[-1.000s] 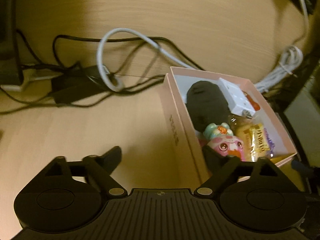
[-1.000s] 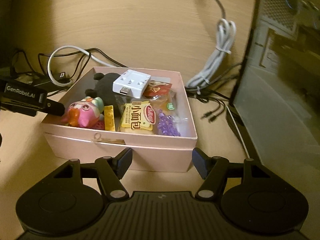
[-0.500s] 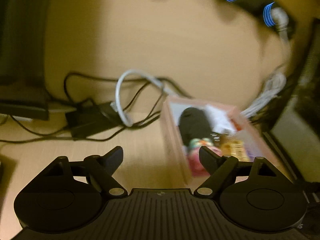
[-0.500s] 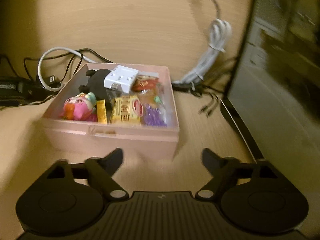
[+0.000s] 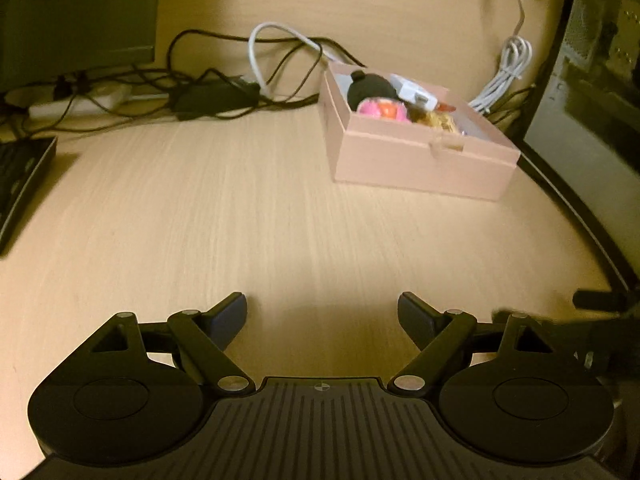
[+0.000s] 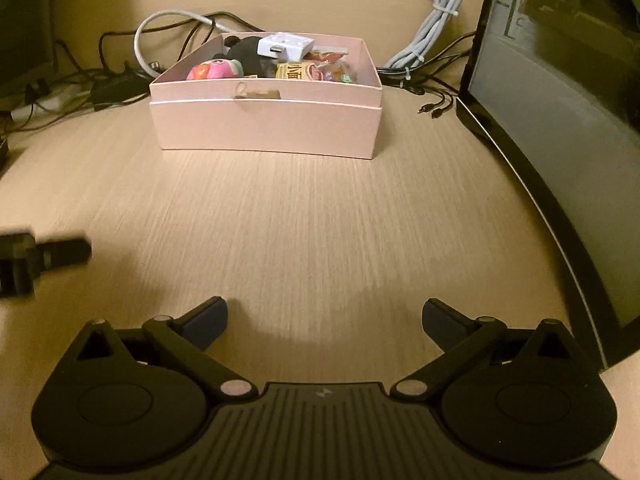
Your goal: Organize objects
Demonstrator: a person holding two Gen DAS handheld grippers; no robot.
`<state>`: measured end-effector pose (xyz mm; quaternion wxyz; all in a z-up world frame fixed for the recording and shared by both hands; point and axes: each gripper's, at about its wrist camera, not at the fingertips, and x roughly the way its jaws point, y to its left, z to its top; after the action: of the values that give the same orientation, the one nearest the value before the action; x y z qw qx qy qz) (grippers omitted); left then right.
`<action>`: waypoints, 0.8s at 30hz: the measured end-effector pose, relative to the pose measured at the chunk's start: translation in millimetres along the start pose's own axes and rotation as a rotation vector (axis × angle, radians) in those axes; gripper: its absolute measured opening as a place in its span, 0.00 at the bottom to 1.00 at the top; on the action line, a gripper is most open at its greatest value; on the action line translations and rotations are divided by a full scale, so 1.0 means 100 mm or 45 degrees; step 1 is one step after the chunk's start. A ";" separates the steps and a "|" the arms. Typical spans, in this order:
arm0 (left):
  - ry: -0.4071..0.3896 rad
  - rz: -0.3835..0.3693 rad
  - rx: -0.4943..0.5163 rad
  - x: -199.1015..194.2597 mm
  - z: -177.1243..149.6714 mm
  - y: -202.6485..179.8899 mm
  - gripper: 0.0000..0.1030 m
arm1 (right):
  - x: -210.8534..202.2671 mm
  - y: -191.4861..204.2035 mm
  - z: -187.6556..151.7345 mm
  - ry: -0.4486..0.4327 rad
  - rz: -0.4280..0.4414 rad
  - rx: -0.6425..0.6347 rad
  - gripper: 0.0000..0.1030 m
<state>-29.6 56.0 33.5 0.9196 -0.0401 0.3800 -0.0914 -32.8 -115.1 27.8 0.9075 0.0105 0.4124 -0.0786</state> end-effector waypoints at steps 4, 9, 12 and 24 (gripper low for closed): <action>-0.092 0.083 0.034 0.08 -0.04 -0.12 0.85 | 0.08 -0.12 -0.02 -0.078 0.080 0.015 1.00; -0.144 0.168 0.055 0.23 0.03 -0.23 0.86 | 0.14 -0.12 -0.02 -0.144 0.077 0.017 1.00; -0.127 0.182 0.086 0.30 0.07 -0.29 0.90 | 0.23 -0.17 0.05 -0.170 0.072 0.023 1.00; -0.120 0.199 0.079 0.33 0.09 -0.33 0.93 | 0.33 -0.20 0.14 -0.195 0.046 0.049 1.00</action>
<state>-5.0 16.6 21.2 0.9416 0.0140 0.3351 -0.0292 -3.7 -140.1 12.8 0.9373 0.0293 0.3399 -0.0709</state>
